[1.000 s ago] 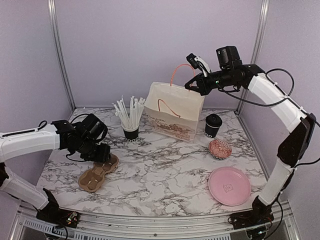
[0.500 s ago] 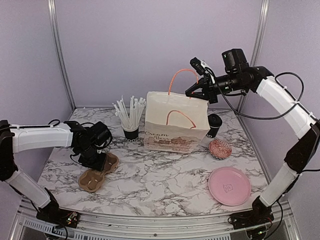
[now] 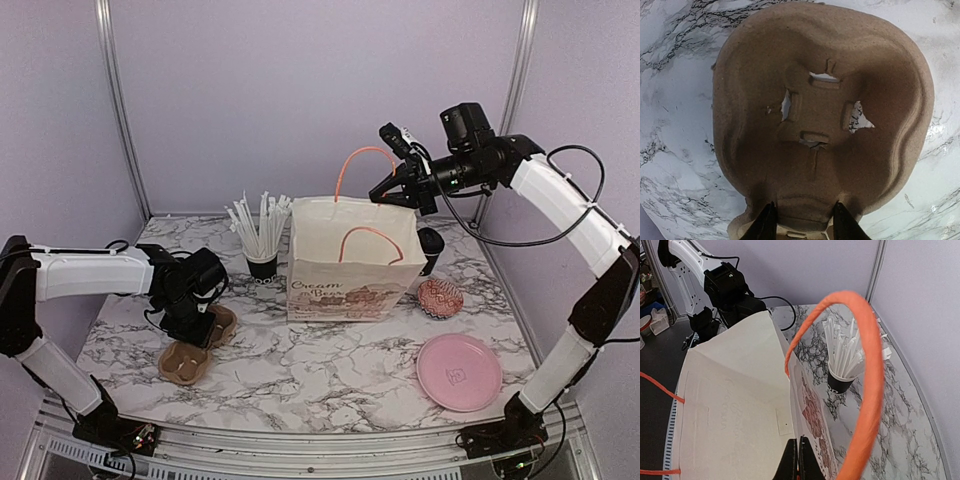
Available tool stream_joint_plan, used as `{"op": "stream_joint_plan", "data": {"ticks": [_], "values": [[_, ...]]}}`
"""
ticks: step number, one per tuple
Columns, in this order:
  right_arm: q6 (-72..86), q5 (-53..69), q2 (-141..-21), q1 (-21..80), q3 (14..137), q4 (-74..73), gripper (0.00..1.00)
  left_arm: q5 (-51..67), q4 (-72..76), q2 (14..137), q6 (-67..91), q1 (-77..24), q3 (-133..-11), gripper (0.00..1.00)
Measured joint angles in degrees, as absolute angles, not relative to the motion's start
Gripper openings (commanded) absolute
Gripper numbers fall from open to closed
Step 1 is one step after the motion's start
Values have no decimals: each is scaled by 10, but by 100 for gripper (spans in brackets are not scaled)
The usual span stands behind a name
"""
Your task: Pack the takeout coffee
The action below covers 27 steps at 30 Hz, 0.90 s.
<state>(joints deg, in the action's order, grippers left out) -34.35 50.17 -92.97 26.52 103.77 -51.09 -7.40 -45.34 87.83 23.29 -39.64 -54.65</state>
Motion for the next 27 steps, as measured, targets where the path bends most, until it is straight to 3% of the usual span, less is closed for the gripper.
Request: {"op": "stream_joint_plan", "data": {"ticks": [16, 27], "values": [[-349, 512, -932, 269, 1030, -512, 0, -67, -484, 817, 236, -396, -566, 29], [-365, 523, -938, 276, 1017, -548, 0, -42, -517, 625, 200, -408, -836, 25]]}}
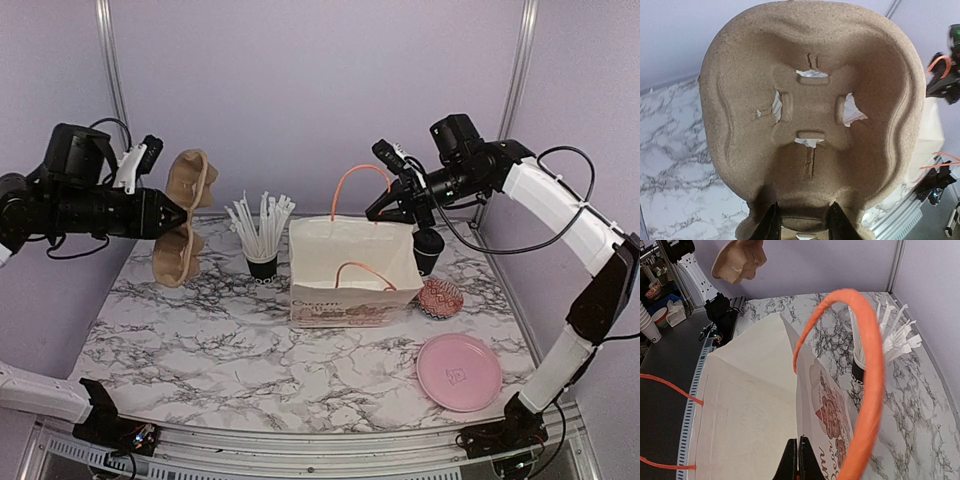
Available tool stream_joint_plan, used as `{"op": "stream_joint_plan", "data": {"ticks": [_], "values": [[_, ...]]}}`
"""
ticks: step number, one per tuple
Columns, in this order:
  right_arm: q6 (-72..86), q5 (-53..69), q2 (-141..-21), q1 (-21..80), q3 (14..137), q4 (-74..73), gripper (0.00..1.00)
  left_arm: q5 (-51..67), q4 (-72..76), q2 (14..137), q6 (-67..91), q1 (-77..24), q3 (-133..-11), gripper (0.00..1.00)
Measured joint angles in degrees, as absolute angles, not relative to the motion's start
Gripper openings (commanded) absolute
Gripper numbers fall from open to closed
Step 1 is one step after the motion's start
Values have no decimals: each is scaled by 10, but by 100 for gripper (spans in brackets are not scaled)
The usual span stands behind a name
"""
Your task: Pack the takeout coffee
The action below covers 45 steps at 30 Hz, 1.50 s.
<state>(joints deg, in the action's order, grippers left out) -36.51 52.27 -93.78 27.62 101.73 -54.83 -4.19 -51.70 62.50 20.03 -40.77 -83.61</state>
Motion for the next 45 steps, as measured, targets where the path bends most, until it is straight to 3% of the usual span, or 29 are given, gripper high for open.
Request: {"op": "stream_joint_plan", "data": {"ticks": [8, 17, 37, 42, 45], "values": [[-396, 546, -993, 340, 1038, -624, 0, 79, -413, 584, 128, -435, -898, 26], [-425, 626, -1074, 364, 1137, -731, 0, 224, -258, 681, 67, -496, -878, 26], [-373, 675, -1111, 364, 1149, -744, 0, 253, -208, 767, 20, -558, -881, 27], [-375, 668, -1145, 361, 1163, -753, 35, 233, -209, 790, -7, -558, -857, 28], [-381, 664, -1159, 355, 1193, -760, 47, 219, -211, 803, -24, -558, -853, 28]]}}
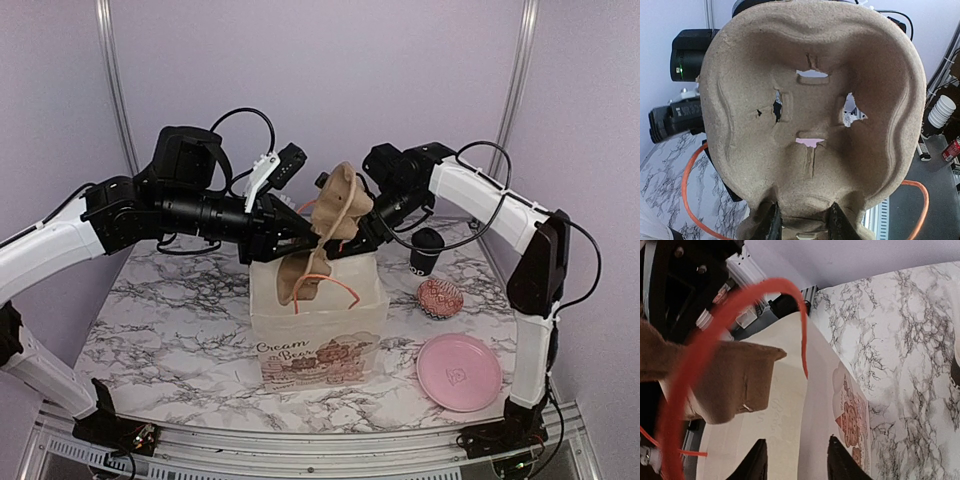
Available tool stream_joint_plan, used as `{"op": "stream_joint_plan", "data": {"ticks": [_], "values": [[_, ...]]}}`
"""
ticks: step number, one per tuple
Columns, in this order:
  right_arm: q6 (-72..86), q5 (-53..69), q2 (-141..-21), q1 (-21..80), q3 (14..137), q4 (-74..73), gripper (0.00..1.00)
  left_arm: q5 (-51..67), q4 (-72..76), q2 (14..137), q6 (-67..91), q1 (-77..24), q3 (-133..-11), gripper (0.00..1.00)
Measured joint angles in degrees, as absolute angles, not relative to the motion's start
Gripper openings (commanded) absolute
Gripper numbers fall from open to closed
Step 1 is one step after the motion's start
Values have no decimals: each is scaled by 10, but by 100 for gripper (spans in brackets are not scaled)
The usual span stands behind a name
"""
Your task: Pack the takeout coffee
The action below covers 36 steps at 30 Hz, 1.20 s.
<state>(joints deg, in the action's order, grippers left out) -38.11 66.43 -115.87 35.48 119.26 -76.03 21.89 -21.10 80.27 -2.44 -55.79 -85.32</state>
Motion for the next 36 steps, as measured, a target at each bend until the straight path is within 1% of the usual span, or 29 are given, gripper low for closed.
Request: {"op": "stream_joint_plan", "data": {"ticks": [2, 5, 9, 16, 21, 25, 29, 36], "values": [[-382, 663, -1160, 348, 1206, -762, 53, 211, -211, 811, -34, -557, -853, 28], [-386, 664, -1160, 332, 1226, -763, 59, 204, -211, 820, -43, -554, -853, 28], [-393, 663, -1153, 304, 1231, -768, 61, 203, -212, 824, -50, -547, -853, 28], [-407, 661, -1105, 252, 1211, -773, 62, 204, -228, 833, -56, -533, -855, 28], [-416, 662, -1049, 200, 1179, -774, 62, 206, -266, 851, -56, -532, -862, 31], [-423, 667, -1027, 164, 1152, -773, 62, 215, -300, 855, -55, -532, -864, 31], [-429, 670, -1021, 147, 1116, -769, 62, 213, -335, 855, -56, -533, -872, 31], [-438, 670, -1021, 147, 1076, -763, 62, 197, -410, 870, -57, -543, -893, 31]]}}
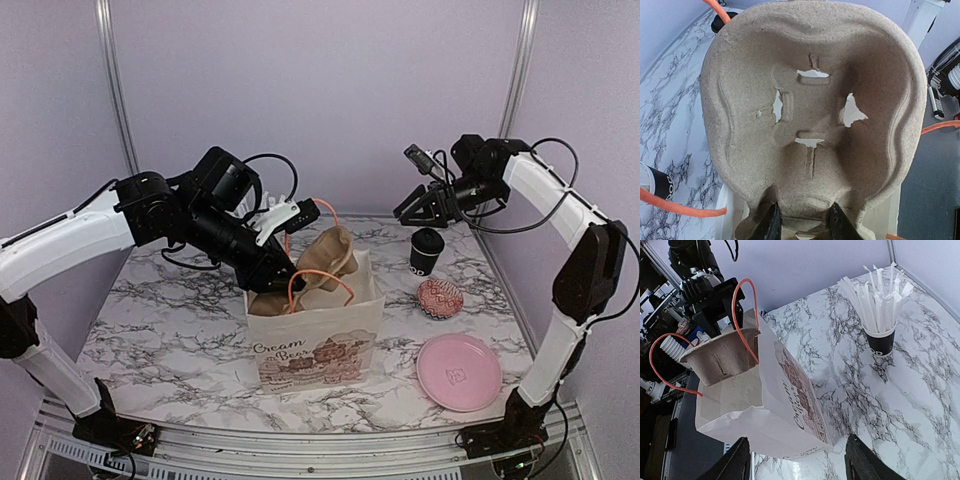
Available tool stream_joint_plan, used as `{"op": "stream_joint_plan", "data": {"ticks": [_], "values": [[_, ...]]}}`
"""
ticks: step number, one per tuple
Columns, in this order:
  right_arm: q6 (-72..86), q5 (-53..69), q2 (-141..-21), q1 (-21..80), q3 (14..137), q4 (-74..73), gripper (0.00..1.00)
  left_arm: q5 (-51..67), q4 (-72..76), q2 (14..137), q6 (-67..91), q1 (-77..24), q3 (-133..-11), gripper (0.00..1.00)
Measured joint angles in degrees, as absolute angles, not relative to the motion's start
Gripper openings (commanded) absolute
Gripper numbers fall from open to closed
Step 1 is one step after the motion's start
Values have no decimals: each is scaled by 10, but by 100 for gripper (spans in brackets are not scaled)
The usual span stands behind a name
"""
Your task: Pack the takeout coffee
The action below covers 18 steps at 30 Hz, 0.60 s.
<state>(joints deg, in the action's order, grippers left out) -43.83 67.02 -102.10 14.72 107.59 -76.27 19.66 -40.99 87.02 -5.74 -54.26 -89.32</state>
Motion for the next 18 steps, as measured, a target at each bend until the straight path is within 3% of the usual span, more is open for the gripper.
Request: {"op": "stream_joint_plan", "data": {"ticks": [18], "values": [[-448, 665, -979, 147, 997, -727, 62, 83, -536, 1009, -67, -607, -959, 33]]}}
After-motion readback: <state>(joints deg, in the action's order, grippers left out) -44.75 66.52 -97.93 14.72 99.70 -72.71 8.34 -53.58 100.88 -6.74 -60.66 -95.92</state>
